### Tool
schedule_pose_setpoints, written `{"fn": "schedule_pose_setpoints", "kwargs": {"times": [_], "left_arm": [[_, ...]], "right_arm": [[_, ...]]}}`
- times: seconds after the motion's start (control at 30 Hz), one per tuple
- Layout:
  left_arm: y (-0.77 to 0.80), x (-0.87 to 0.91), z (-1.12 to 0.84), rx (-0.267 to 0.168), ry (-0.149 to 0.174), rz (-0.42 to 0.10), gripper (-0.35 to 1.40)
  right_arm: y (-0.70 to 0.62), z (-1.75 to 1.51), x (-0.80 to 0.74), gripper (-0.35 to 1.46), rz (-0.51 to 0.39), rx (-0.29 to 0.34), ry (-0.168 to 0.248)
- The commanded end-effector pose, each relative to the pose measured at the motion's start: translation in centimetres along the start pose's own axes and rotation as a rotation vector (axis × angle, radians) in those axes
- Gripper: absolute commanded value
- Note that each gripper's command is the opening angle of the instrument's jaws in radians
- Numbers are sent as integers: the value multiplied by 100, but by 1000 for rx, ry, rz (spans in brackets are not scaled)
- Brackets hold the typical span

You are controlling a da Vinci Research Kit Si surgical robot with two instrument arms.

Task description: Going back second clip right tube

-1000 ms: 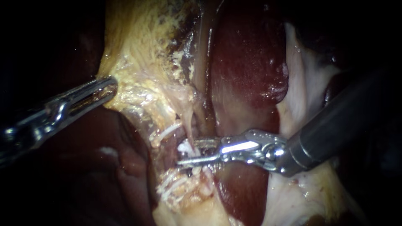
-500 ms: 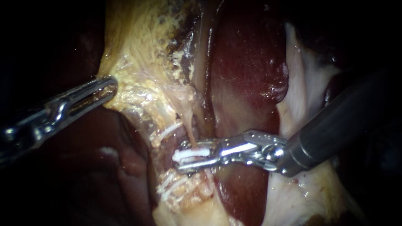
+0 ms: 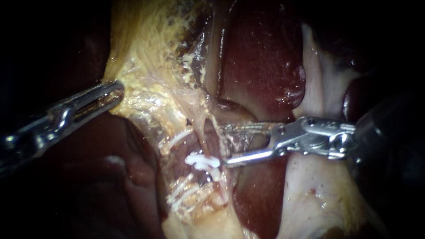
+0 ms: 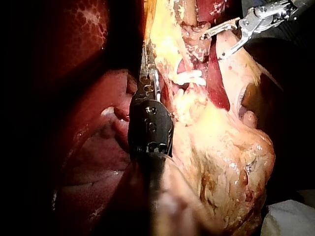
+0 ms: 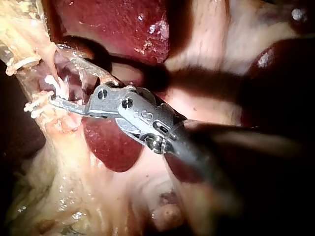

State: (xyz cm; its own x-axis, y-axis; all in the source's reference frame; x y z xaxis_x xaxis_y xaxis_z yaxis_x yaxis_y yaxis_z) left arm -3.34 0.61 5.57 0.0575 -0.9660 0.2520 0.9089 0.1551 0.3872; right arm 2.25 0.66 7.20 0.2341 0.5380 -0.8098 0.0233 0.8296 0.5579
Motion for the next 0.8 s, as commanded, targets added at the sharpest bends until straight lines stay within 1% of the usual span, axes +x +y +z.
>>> {"fn": "schedule_pose_setpoints", "kwargs": {"times": [0.03, 0.1, 0.2, 0.27, 0.37, 0.4, 0.43, 0.57, 0.7, 0.8], "left_arm": [[0, 0, 1, 2, 1, 0, -35], [0, 1, 1, 2, 0, 0, -35], [-1, 1, 3, 6, 2, 0, -35], [-2, 2, 4, 11, 3, 0, -35], [-5, 5, 11, 30, 10, -6, -35], [-7, 6, 15, 36, 14, 12, -35], [-9, 8, 18, 44, 13, 18, -35], [-14, 18, 38, 68, 16, 26, -35], [-15, 30, 66, 89, 12, 31, -35], [-20, 38, 86, 91, 26, 35, -35]], "right_arm": [[-2, -3, 5, 60, -11, 3, 4], [-4, -11, 15, 60, -41, 6, 7], [-6, -22, 24, 60, -60, 12, 7], [-7, -27, 26, 60, -58, 15, 7], [-8, -33, 25, 60, -65, 17, 7], [-8, -34, 24, 60, -65, 18, 7], [-7, -34, 23, 60, -66, 18, 7], [-8, -35, 20, 60, -68, 25, 7], [-9, -35, 20, 60, -68, 25, 7], [-9, -35, 20, 60, -68, 26, 7]]}}
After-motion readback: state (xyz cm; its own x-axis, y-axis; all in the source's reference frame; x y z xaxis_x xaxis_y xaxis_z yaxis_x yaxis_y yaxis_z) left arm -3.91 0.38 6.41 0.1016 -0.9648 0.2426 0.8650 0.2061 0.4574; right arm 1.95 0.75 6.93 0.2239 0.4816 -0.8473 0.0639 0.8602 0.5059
